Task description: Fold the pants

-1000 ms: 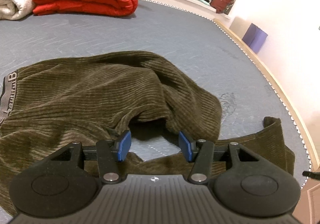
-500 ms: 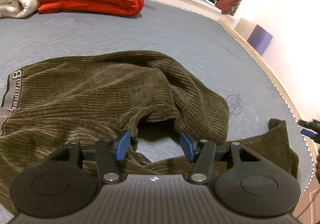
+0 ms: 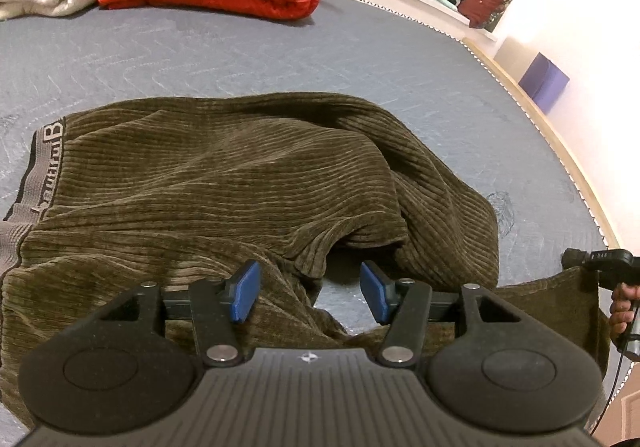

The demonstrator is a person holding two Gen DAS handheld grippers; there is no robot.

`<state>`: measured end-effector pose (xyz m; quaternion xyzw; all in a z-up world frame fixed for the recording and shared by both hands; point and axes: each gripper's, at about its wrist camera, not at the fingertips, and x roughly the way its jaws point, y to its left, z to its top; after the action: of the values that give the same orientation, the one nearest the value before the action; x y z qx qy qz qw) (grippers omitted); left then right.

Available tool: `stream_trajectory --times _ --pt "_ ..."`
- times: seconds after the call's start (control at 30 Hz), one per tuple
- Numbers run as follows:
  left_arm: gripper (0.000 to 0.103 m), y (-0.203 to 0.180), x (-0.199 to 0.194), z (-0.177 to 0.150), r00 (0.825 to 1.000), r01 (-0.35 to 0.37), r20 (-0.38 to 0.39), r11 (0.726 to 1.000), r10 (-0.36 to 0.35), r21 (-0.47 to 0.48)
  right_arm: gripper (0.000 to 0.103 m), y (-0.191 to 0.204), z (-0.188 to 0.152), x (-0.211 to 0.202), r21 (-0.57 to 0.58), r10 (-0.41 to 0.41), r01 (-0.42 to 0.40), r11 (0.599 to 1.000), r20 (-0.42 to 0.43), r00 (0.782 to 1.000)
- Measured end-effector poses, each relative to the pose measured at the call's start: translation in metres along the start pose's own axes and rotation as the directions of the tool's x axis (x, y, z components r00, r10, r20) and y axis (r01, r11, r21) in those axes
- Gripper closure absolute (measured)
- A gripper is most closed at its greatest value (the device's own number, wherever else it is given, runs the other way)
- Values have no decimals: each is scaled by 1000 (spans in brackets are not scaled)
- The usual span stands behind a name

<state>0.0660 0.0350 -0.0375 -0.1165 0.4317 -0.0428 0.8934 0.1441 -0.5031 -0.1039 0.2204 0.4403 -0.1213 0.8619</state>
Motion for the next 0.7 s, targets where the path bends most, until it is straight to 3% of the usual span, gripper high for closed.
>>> stream_trajectory --times 0.1,0.17,0.2,0.3,0.33,0.37,0.4,0.47,0.6,0.7 --pt "42 -6 2 2 1000 6 -2 1000 -6 6 91 -5 1 -15 19 -30 29 999 41 999" --pt "42 -9 4 2 1000 10 -4 1000 -10 12 91 -10 7 -32 67 -34 25 997 133 990" --pt "42 -10 5 2 1000 11 -5 1000 -11 13 91 -13 9 -44 97 -41 21 995 208 977" --pt "42 -11 10 1 1000 12 -11 1000 -12 18 89 -19 14 -65 121 -122 75 990 450 885" --pt "42 -11 10 1 1000 13 -14 1000 -13 20 87 -22 17 -62 94 -102 64 993 480 871" --pt "42 -11 11 0 1000 13 -16 1000 -13 20 74 -25 19 -57 65 -73 47 997 479 875" --pt "42 -11 12 0 1000 13 -17 1000 -12 20 55 -32 20 -51 64 -59 33 997 471 880" --pt "42 -12 11 -1 1000 13 -20 1000 -13 20 33 -51 17 -50 135 -95 35 990 469 878" --pt "38 -13 7 -1 1000 23 -12 999 -23 24 32 -106 14 -57 346 -176 20 938 427 887" --pt "37 -16 7 0 1000 25 -13 999 -25 29 32 -134 6 -43 387 -244 120 914 291 925"
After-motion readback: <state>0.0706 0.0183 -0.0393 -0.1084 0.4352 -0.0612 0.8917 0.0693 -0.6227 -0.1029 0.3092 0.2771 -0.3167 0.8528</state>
